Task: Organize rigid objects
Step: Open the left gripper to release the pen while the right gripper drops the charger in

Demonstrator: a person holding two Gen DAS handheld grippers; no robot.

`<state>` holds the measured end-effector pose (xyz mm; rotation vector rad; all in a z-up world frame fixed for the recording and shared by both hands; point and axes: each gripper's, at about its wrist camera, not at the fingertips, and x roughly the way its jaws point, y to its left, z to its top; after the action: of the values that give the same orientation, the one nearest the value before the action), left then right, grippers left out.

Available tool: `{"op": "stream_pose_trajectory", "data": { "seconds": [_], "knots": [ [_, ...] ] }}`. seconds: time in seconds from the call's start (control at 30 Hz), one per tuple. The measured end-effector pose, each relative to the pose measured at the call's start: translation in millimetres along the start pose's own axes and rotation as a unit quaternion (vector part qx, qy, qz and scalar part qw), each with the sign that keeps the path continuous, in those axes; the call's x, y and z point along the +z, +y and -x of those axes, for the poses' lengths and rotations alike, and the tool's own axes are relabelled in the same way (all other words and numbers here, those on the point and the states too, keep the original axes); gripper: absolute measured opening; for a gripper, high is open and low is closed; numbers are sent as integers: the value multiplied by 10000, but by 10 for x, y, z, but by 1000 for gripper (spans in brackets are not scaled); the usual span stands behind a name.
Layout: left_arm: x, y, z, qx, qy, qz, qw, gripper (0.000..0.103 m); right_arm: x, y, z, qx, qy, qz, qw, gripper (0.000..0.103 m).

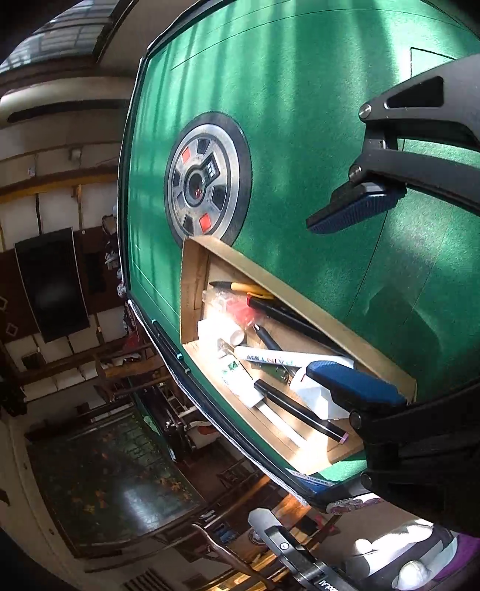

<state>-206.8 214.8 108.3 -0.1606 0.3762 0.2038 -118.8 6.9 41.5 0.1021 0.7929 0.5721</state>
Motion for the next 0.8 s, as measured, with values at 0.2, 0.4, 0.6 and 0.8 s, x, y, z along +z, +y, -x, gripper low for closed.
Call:
{"op": "stream_pose_trajectory", "data": {
  "seconds": [0.2, 0.4, 0.6, 0.8],
  "knots": [
    [-52, -464, 105, -313, -101, -569, 9978, 102, -203, -690, 284, -368, -209, -815, 9958, 74],
    [-76, -784, 93, -591, 131, -859, 9945, 102, -300, -1276, 930, -877, -806, -1339, 9838, 74],
    [-103, -988, 158, -713, 18, -986, 9926, 102, -567, -2298, 2350, -2406, -1845, -2220, 9267, 75],
    [-69, -1081, 163, -580, -50, -939, 9939, 102, -823, -2375, 2607, -2894, -1751, -2060, 9182, 80]
  ]
}}
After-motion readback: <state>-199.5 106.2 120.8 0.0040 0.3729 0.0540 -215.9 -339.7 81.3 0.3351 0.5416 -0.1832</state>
